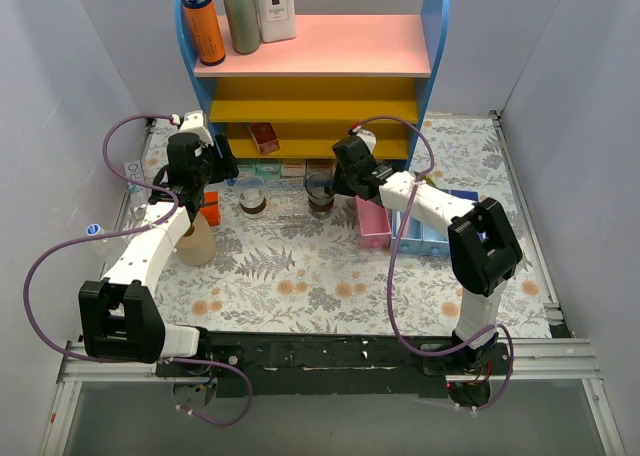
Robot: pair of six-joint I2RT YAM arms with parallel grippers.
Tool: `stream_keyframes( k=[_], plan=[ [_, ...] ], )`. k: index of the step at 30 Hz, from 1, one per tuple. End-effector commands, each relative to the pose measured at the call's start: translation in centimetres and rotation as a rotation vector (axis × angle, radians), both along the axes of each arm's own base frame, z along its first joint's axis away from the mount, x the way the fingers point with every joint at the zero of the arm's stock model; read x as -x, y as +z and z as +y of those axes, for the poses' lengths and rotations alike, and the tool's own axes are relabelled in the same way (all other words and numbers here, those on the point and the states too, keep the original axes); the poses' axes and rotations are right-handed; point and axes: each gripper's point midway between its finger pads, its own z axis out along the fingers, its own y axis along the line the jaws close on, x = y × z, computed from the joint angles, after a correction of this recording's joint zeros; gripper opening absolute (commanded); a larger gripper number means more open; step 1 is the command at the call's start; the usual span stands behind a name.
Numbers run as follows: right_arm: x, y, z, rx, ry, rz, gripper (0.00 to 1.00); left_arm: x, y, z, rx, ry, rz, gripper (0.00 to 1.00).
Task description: Prepare toiletry sets of a toothbrush and toothpaste on the tray
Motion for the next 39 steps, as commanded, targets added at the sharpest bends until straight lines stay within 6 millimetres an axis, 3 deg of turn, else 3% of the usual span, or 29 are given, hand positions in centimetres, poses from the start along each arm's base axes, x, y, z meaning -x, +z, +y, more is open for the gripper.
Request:
stream_keyframes(
  k=[1,21,24,28,32,35,37,39],
  plan=[
    [-0.2,0.4,0.0,-0.018,-0.11,-0.014,0.01,0.4,1.4,-0.2,0.012,-0.007,-0.037,0.6],
    [-0.1,1.0,-0.2,0.035,-0.28,-0.046,0.03,0.4,1.1,-1.2,0.044,-0.051,-0.029,0.6],
    [-0.1,1.0,0.1,0.028,-0.274,-0.043,0.09,0.4,1.1,-1.2,0.048,-0.055,-0.027,0.6],
    [-0.1,1.2,0.1,0.018,-0.276,-0.046,0.25,0.4,1.2,-1.2,0.044,-0.053,-0.03,0.6],
    [-0.2,1.5,0.1,0.012,-0.282,-0.055,0.32,0.5,1.4,-1.0,0.041,-0.045,-0.037,0.61],
    [-0.3,2.0,0.2,0.0,-0.272,-0.074,0.39,0.5,1.4,-1.0,0.041,-0.045,-0.037,0.61],
    [-0.3,2.5,0.3,-0.015,-0.262,-0.095,0.49,0.5,1.3,-1.0,0.039,-0.046,-0.034,0.61],
    [-0.3,3.3,0.3,-0.03,-0.249,-0.116,0.5,0.5,1.5,-1.0,0.04,-0.046,-0.039,0.61]
  ],
)
